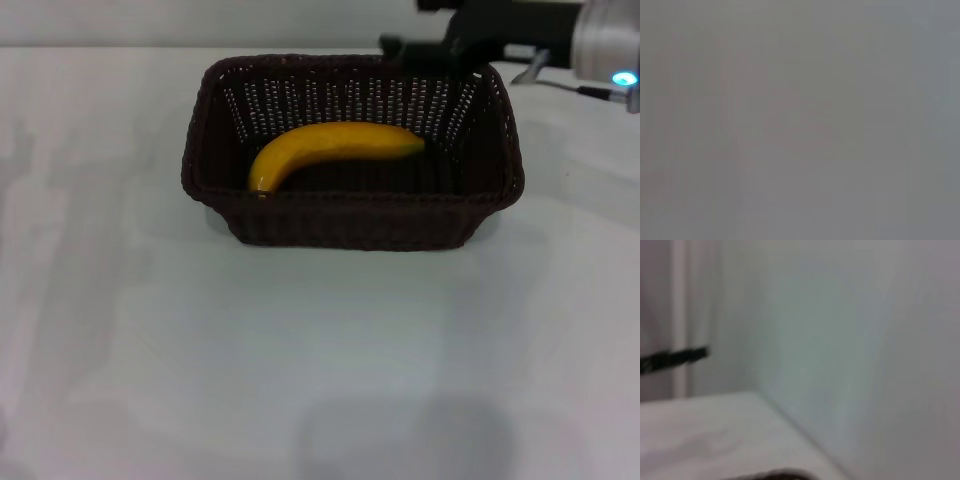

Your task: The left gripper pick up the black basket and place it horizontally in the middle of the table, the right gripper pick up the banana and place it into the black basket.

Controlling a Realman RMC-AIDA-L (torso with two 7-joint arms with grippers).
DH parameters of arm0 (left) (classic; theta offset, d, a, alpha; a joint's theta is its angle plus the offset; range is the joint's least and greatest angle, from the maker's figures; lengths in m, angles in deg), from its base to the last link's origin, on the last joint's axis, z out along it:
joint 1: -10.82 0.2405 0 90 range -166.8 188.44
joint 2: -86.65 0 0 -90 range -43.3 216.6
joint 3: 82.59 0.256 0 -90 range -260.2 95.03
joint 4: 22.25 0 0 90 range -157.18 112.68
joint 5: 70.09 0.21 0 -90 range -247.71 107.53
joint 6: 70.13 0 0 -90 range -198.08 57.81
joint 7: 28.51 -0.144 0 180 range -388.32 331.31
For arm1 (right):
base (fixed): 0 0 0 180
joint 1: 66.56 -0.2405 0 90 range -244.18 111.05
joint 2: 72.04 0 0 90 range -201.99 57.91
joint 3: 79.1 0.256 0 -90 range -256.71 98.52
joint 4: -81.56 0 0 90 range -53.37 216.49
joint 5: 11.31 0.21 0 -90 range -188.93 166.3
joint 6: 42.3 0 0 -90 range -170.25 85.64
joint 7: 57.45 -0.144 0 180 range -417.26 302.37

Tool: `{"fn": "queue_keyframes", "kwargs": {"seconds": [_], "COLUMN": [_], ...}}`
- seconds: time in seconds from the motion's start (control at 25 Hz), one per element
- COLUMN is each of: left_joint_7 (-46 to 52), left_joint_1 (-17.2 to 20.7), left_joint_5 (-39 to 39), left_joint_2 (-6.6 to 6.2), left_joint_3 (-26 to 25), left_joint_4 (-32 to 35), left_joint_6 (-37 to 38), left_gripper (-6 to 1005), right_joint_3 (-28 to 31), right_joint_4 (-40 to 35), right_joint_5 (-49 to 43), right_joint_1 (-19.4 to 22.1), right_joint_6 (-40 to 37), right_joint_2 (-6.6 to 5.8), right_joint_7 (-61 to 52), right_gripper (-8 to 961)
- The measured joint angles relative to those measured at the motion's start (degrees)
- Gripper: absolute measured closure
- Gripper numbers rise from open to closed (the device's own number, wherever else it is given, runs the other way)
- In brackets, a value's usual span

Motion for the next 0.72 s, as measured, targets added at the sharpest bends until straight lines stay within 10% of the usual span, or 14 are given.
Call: {"fn": "queue_keyframes", "kwargs": {"seconds": [0.44,0.72], "left_joint_7": [-7.26,-7.37], "left_joint_1": [-0.34,-0.79], "left_joint_5": [-0.01,-0.03], "left_joint_2": [0.26,0.26], "left_joint_3": [0.23,0.08], "left_joint_4": [-2.19,-2.89], "left_joint_6": [-3.25,-2.99], "left_gripper": [298,292], "right_joint_3": [14.52,27.3], "right_joint_4": [15.63,32.13], "right_joint_5": [41.38,46.38], "right_joint_1": [13.4,14.03], "right_joint_6": [17.12,20.59], "right_joint_2": [-0.13,0.05], "right_joint_7": [26.55,50.09], "right_gripper": [215,215]}}
